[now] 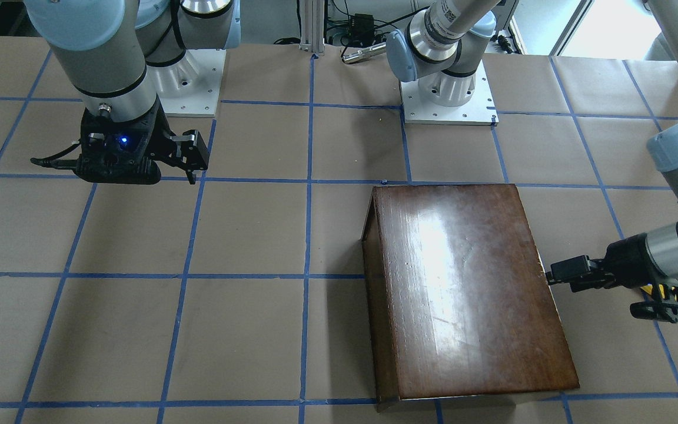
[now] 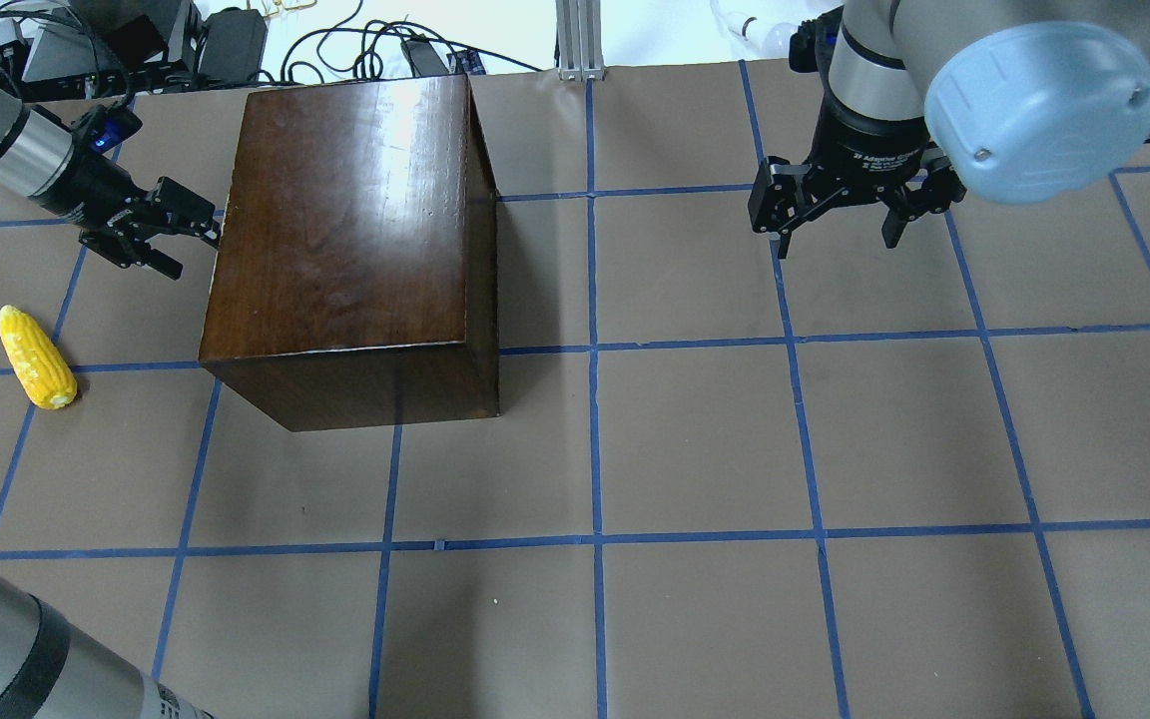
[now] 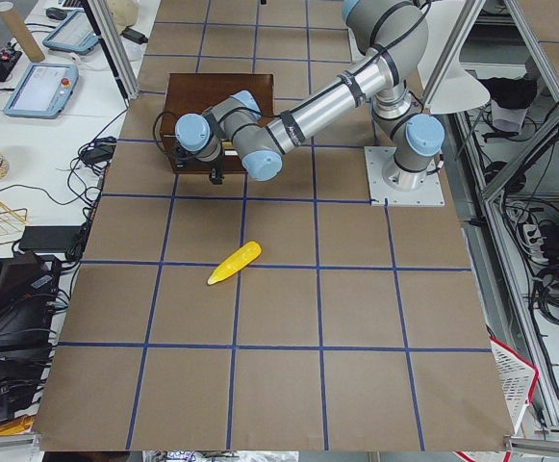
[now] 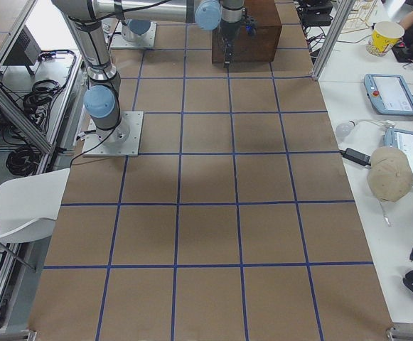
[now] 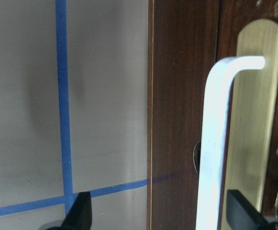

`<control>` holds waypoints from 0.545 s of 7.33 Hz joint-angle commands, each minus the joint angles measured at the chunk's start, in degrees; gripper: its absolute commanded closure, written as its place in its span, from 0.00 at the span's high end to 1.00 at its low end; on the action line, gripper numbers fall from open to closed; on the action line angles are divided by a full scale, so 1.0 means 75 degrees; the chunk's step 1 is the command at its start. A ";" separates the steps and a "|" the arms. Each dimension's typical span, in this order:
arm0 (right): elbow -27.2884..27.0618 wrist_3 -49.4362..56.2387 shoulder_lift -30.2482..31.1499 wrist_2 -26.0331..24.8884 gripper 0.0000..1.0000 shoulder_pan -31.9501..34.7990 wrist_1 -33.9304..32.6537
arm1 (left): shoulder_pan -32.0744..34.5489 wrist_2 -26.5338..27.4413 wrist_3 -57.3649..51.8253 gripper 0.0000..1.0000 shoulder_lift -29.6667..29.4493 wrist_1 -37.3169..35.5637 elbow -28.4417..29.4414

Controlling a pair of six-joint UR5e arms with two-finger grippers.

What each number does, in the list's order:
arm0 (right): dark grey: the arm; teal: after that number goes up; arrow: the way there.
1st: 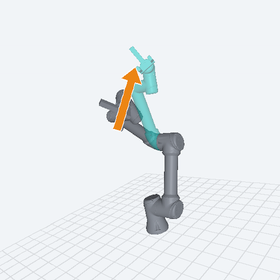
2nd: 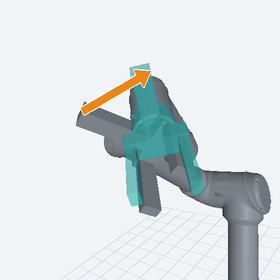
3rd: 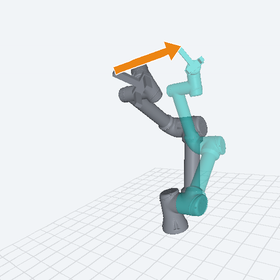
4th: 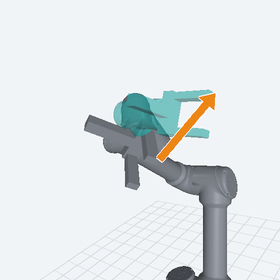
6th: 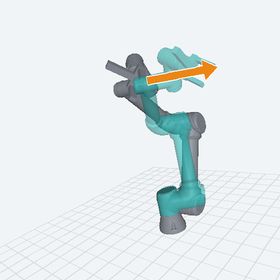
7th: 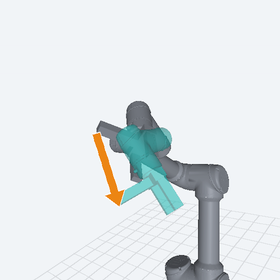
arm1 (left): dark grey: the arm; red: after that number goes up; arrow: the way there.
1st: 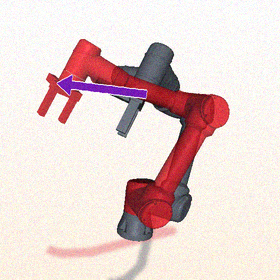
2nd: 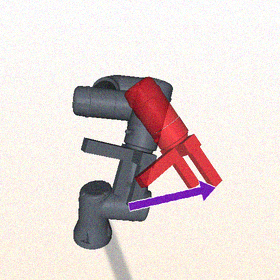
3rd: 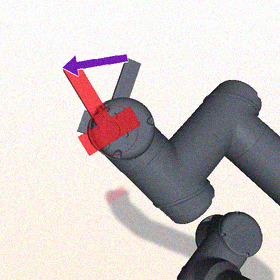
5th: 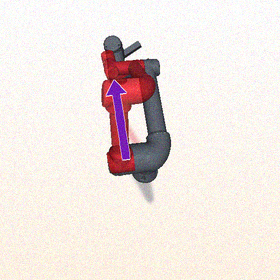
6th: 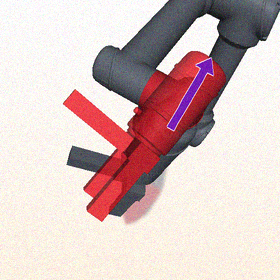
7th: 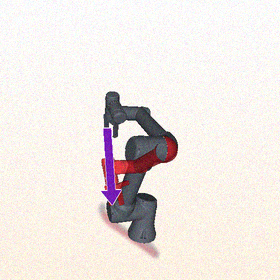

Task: Open drawer and put corn inside
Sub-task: 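Align the left gripper with the white handle and close on it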

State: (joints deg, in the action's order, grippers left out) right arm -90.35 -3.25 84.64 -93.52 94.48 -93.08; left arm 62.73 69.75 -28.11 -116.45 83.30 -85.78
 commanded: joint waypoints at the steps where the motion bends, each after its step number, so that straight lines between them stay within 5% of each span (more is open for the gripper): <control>1: 0.0000 0.0000 0.0000 0.0000 1.00 0.0000 0.0000 | 0.0004 0.0004 -0.0003 1.00 -0.0059 -0.0009 -0.0001; 4: 0.0000 0.0000 0.0000 0.0000 1.00 0.0000 0.0000 | -0.0008 0.0074 -0.0061 1.00 -0.0048 -0.0009 0.0011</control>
State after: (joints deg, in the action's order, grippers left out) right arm -90.35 -3.25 84.64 -93.52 94.48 -93.08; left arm 62.74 70.03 -28.33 -116.91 83.23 -85.77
